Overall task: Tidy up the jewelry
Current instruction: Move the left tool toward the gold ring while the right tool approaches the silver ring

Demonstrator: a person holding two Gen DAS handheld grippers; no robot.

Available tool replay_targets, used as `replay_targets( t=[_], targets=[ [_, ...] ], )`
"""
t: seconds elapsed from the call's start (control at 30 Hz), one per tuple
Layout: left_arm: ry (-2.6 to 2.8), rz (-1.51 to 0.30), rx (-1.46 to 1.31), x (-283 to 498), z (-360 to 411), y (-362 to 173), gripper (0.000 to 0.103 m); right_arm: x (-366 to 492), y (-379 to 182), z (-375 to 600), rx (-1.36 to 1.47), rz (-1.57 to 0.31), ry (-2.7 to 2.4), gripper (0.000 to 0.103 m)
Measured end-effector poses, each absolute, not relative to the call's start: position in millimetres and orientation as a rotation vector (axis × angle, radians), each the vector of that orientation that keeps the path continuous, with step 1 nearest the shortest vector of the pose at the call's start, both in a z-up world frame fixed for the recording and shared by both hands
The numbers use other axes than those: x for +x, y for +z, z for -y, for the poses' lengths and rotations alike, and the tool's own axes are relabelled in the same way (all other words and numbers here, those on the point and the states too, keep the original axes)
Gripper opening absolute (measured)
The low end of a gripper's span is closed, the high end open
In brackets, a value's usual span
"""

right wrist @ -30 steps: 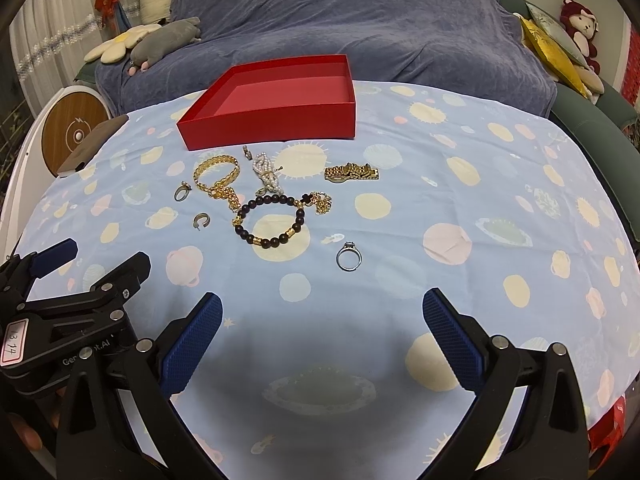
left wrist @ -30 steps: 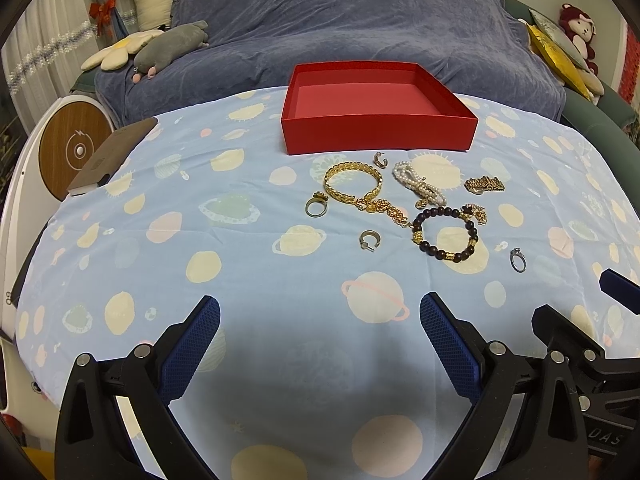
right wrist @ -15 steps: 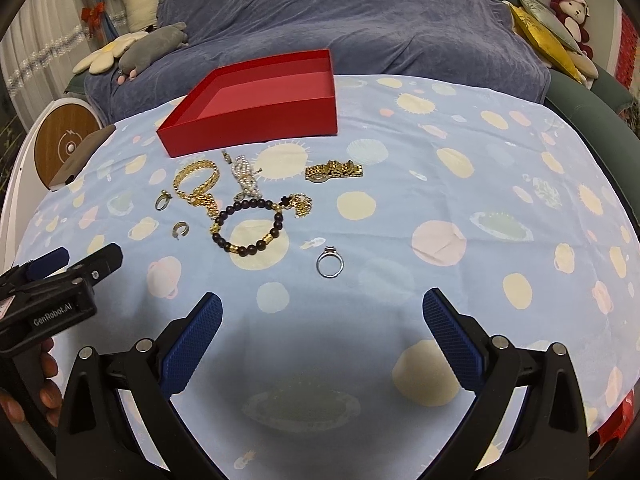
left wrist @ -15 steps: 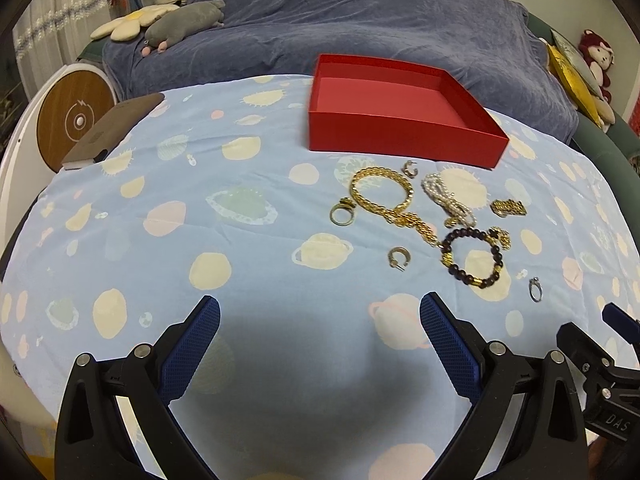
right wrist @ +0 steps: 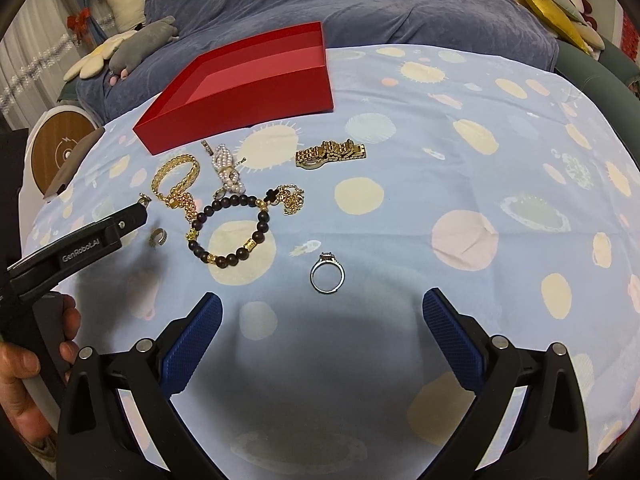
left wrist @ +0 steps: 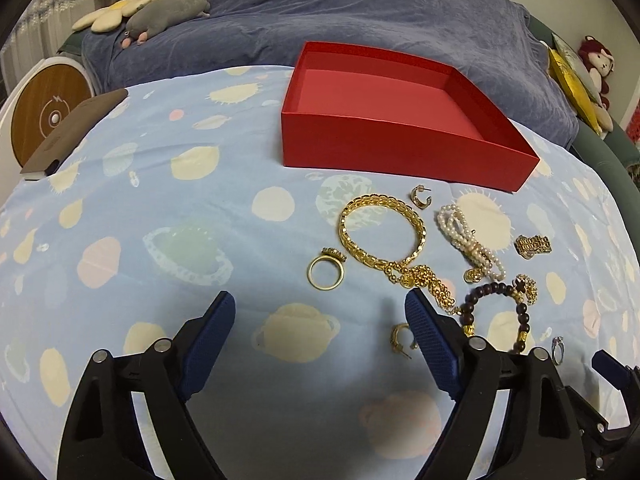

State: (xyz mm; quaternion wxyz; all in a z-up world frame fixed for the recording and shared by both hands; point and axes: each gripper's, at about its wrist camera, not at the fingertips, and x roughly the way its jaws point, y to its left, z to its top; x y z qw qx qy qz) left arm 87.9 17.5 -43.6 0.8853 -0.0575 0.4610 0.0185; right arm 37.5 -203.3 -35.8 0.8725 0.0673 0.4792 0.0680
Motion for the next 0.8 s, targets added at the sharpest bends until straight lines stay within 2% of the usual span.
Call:
replay_targets(
  t=[0.4,0.43,0.57,0.8],
  targets=[
    [0.041,-0.959,-0.132,100,-12,-43,0.083,80,-35,226,0.191,-0.951,0.121,0.098],
    [0.04,-0.959,-0.139,102,-11,-42,0.084,86,-33,226,0.189,-0.94,0.127,0.097],
    [0.042,-0.965,-0.143,105,-14,-46,0.084,107,-30,222,0.167,-0.935,0.149,0.081],
    [0.024,-0.952,-0.087,108,-18,-52,0.081,115,-39,211,0.176,-0.972,0.17,0.079]
  ],
)
